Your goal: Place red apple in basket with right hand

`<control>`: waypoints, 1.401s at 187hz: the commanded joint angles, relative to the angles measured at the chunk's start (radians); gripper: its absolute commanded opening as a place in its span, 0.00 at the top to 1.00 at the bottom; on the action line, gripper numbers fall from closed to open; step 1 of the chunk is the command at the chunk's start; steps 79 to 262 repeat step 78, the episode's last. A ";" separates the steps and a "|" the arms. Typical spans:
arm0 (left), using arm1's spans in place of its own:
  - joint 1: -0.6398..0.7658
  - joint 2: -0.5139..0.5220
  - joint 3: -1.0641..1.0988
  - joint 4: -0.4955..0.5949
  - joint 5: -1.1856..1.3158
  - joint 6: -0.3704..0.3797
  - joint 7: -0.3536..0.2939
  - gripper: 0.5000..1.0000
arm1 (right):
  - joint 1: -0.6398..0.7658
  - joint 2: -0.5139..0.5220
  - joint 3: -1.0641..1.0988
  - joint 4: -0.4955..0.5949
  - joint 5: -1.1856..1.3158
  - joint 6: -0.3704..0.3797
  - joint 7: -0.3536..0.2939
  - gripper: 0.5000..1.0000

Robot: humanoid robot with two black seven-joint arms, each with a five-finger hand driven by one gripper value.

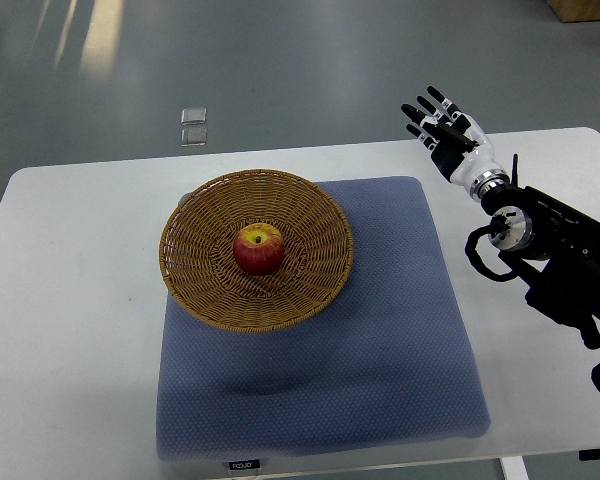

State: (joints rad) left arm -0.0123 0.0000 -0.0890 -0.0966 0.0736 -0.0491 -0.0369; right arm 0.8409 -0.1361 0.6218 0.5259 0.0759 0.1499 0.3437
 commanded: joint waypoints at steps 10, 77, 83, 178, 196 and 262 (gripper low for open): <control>0.000 0.000 0.000 0.000 0.000 0.000 0.000 0.00 | -0.002 0.015 0.018 0.000 -0.001 -0.004 0.006 0.15; 0.000 0.000 0.000 0.000 0.000 0.000 0.000 0.00 | -0.016 0.018 0.018 0.000 -0.008 -0.009 0.012 0.15; 0.000 0.000 0.000 0.000 0.000 0.000 0.000 0.00 | -0.017 0.018 0.018 0.000 -0.008 -0.009 0.012 0.15; 0.000 0.000 0.000 0.000 0.000 0.000 0.000 0.00 | -0.017 0.018 0.018 0.000 -0.008 -0.009 0.012 0.15; 0.000 0.000 0.000 0.000 0.000 0.000 0.000 0.00 | -0.017 0.018 0.018 0.000 -0.008 -0.009 0.012 0.15; 0.000 0.000 0.000 0.000 0.000 0.000 0.000 0.00 | -0.017 0.018 0.018 0.000 -0.008 -0.009 0.012 0.15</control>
